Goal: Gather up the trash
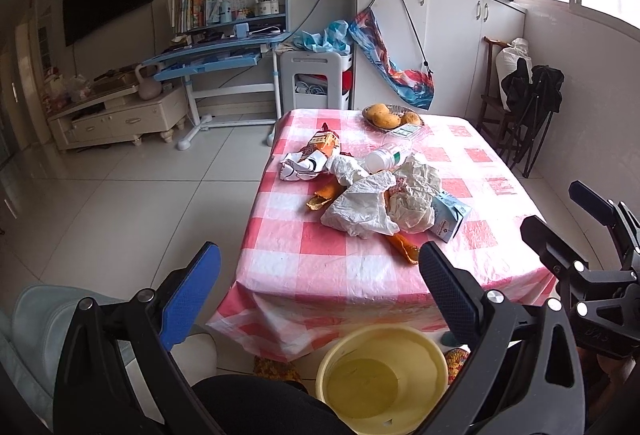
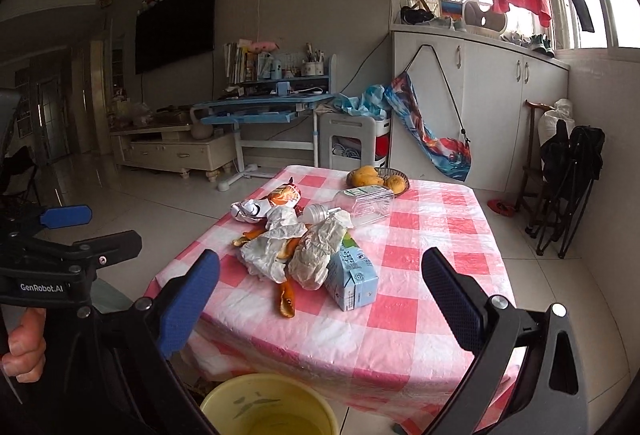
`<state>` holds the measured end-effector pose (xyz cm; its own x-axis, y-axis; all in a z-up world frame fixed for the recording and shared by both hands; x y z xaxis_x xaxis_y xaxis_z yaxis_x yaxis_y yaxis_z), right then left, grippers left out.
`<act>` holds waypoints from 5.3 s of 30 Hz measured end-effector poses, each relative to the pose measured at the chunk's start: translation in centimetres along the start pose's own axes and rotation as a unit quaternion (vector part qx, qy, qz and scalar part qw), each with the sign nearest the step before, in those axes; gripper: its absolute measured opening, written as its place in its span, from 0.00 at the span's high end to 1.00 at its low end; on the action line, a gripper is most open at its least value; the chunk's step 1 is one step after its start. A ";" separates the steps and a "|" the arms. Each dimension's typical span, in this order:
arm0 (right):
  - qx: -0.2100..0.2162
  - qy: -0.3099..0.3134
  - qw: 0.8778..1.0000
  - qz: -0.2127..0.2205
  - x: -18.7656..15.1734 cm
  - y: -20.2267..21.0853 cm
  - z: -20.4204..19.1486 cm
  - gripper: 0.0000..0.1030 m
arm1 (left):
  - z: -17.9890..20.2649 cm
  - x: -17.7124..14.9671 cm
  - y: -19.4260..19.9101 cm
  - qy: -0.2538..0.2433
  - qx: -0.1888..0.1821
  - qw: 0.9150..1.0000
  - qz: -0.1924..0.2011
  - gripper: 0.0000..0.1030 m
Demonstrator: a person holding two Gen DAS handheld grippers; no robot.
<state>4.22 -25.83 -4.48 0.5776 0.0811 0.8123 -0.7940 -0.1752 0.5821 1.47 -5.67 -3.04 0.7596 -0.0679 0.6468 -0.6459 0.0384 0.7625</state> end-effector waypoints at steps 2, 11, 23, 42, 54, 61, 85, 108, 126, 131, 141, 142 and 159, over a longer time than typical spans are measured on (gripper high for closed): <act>0.000 0.000 1.000 0.000 -0.2 0.0 -0.1 0.06 | 0.0 0.0 0.0 0.001 -0.003 1.000 0.000 0.07; 0.006 -0.005 1.000 -0.001 -0.2 0.3 -0.1 0.06 | -0.1 0.1 0.0 0.003 -0.014 1.000 -0.003 0.07; 0.009 -0.008 1.000 -0.001 0.0 0.8 -0.4 0.06 | 0.1 0.1 -0.1 -0.003 -0.016 1.000 -0.003 0.07; 0.014 -0.010 1.000 -0.005 0.1 0.5 -0.6 0.06 | -2.2 0.2 -0.9 0.038 -0.033 0.999 -0.014 0.07; 0.020 -0.015 1.000 -0.009 -0.1 0.5 -0.2 0.06 | -3.4 0.9 -2.2 0.053 -0.049 0.997 -0.034 0.07; 0.028 -0.024 0.999 -0.013 -0.1 0.3 0.3 0.06 | -1.6 1.8 -4.6 0.017 -0.050 0.998 -0.045 0.07; 0.069 -0.106 0.991 -0.050 -0.3 -1.4 4.1 0.06 | 4.8 7.9 -20.8 -0.108 -0.042 0.978 -0.175 0.58; 0.026 -0.035 0.981 -0.191 3.8 -15.4 2.2 0.31 | -1.9 7.2 -13.4 0.031 -0.153 0.979 -0.130 0.96; 0.132 -0.042 0.984 -0.111 4.8 -9.8 0.9 0.83 | -1.9 7.9 -12.3 0.025 -0.133 0.985 -0.104 0.96; 0.177 -0.057 0.975 -0.125 3.4 -8.2 0.3 0.83 | -2.3 7.6 -11.4 0.028 -0.136 0.986 -0.091 0.96; 0.196 0.014 0.949 -0.247 -3.0 -7.9 -5.0 0.83 | -2.0 6.2 -9.7 0.016 -0.123 0.989 -0.078 0.96; 0.194 0.020 0.945 -0.261 -3.6 -8.2 -5.3 0.83 | -1.9 6.1 -9.5 0.015 -0.121 0.990 -0.077 0.96; 0.151 0.016 0.943 -0.297 -6.7 -9.4 -4.4 0.55 | -1.4 4.2 -7.1 -0.011 -0.081 0.995 -0.055 0.96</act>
<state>7.02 -20.44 -15.22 0.8931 0.2826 0.3499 -0.2390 -0.3608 0.9015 9.32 -4.84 -5.71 0.8217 -0.1023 0.5607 -0.5371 0.1904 0.8217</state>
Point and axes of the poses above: each gripper's, at about its wrist camera, not at the fingertips, and y roughly against the way its jaws point, z to its right, x to its top, the point moved 1 cm from there along -y, roughly the way its jaws point, and after that the axes turned 12 degrees about -z, right-handed, at the moved point
